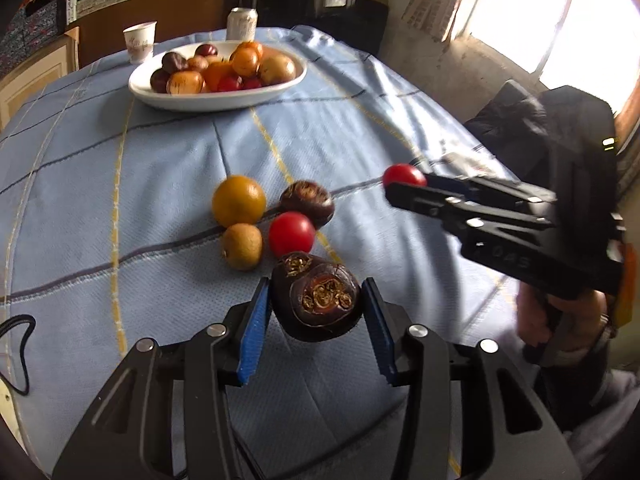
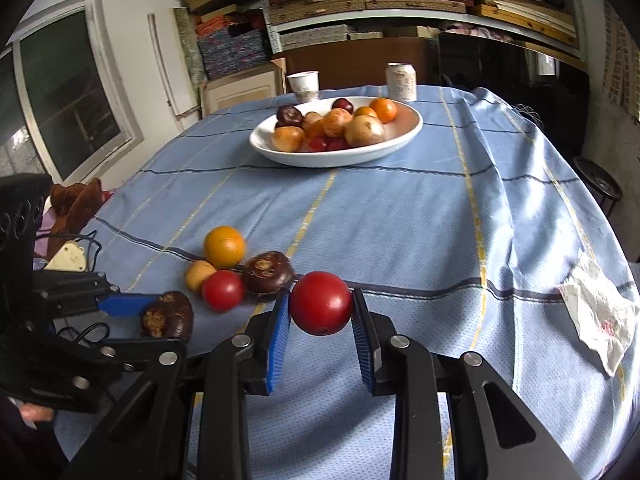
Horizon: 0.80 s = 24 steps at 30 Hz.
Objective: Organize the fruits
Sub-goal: 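Carry both fruits onto the white plate and open both tools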
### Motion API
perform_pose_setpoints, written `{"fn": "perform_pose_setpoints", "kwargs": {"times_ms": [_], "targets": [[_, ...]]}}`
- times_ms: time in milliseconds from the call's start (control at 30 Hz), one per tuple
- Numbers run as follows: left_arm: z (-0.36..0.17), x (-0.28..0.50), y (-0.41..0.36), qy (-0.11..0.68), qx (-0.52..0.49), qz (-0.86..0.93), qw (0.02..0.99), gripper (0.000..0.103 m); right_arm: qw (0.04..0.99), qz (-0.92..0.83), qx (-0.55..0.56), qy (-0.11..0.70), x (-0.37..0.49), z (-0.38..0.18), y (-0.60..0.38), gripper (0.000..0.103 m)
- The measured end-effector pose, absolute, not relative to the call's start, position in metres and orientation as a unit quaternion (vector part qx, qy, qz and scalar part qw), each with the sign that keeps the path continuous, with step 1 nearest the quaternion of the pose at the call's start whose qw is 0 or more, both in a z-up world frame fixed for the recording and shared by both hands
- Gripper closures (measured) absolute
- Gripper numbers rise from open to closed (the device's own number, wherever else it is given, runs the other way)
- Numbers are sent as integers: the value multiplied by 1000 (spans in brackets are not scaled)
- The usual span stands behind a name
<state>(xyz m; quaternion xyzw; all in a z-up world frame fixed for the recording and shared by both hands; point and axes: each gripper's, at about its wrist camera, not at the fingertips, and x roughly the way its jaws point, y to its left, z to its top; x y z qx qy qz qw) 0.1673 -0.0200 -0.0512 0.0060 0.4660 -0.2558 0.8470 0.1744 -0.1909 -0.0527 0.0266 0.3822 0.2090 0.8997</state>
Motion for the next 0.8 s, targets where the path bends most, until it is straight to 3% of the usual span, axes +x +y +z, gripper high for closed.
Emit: {"fn": "perform_pose_setpoints", "kwargs": {"times_ms": [300, 433, 700, 767, 800], "targets": [[27, 250, 6, 398, 9, -238, 886, 58, 920, 248, 86, 291, 244, 11, -194, 72], [26, 323, 5, 388, -6, -202, 899, 58, 932, 208, 126, 268, 308, 4, -202, 72], [-1, 410, -12, 393, 3, -163, 905, 58, 926, 186, 133, 300, 391, -33, -200, 71], [-6, 418, -14, 396, 7, -156, 905, 55, 927, 190, 132, 296, 396, -36, -199, 63], [-7, 420, -16, 393, 11, -149, 907, 48, 928, 191, 130, 294, 396, -35, -198, 59]]}}
